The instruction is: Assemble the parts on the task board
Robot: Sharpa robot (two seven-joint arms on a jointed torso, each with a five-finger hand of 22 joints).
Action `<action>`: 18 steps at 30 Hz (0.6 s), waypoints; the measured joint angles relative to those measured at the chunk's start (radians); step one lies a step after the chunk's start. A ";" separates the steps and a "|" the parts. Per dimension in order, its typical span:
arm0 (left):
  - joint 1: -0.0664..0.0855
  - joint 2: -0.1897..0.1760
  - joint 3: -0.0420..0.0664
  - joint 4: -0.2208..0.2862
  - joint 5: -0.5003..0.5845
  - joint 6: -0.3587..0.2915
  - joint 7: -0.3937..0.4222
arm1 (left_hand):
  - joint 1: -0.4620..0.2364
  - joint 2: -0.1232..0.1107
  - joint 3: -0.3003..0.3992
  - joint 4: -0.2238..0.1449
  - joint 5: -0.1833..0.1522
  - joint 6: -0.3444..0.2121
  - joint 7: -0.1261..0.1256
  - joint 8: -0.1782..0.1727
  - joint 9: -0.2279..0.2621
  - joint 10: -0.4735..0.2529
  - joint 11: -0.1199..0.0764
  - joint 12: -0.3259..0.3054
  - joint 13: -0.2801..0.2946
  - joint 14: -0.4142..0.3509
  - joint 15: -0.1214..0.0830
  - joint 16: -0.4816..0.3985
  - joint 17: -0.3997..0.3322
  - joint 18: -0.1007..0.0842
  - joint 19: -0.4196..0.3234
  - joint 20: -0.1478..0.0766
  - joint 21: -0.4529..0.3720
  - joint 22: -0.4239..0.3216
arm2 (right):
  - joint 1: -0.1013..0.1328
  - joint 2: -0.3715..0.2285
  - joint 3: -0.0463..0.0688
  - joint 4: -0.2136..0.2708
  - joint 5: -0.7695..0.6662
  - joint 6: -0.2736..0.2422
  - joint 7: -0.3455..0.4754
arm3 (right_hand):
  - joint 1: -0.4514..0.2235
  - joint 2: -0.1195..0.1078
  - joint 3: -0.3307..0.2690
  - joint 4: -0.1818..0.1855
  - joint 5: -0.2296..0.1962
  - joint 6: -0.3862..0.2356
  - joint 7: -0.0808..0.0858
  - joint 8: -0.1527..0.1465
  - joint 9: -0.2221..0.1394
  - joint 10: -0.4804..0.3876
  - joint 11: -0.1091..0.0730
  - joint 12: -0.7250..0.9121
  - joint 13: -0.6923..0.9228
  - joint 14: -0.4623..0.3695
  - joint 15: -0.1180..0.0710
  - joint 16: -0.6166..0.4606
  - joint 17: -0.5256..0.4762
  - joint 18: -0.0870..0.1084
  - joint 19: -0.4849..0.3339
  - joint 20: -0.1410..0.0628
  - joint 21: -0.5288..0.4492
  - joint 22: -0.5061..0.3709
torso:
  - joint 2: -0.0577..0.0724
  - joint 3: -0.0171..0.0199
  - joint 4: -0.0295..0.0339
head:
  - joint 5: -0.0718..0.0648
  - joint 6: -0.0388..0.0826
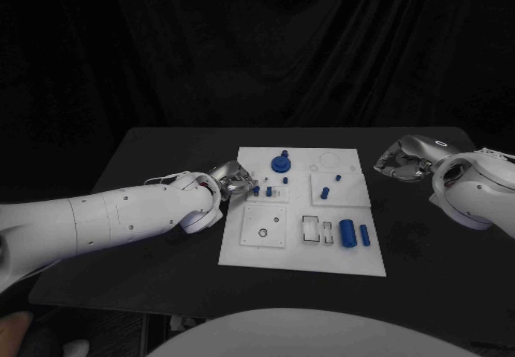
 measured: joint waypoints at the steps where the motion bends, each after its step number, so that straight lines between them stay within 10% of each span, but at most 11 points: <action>1: -0.001 0.000 0.000 0.000 0.000 -0.001 0.001 | 0.000 0.000 0.000 0.000 0.000 0.000 0.000 0.000 0.000 0.000 0.000 0.000 0.000 0.000 0.000 0.000 0.000 0.000 0.000 0.000 0.000 0.000 | 0.000 0.000 0.000 0.000 0.000 0.000 0.000 | 0.000 0.000 0.000 0.000 0.000 0.000 0.000 0.000 0.000 0.000 0.000 0.000 0.000 0.000 0.000 0.000 0.000 0.000 0.000 0.000 0.000 0.000 | 0.000 0.0000 0.0000 | 0.000 0.000; 18: -0.015 -0.011 0.000 -0.008 -0.001 -0.001 0.023 | -0.001 0.001 0.000 0.000 0.000 -0.002 0.002 0.000 0.001 0.000 0.000 0.000 0.000 0.000 0.000 0.000 0.000 0.000 0.000 0.000 -0.004 0.000 | 0.000 0.000 0.000 -0.001 0.000 0.000 0.000 | 0.000 0.000 0.000 0.000 0.000 0.000 0.000 0.000 0.000 0.000 0.000 0.000 0.000 0.000 0.000 0.000 0.000 0.000 0.000 0.000 0.000 0.000 | 0.000 0.0004 0.0003 | -0.001 0.000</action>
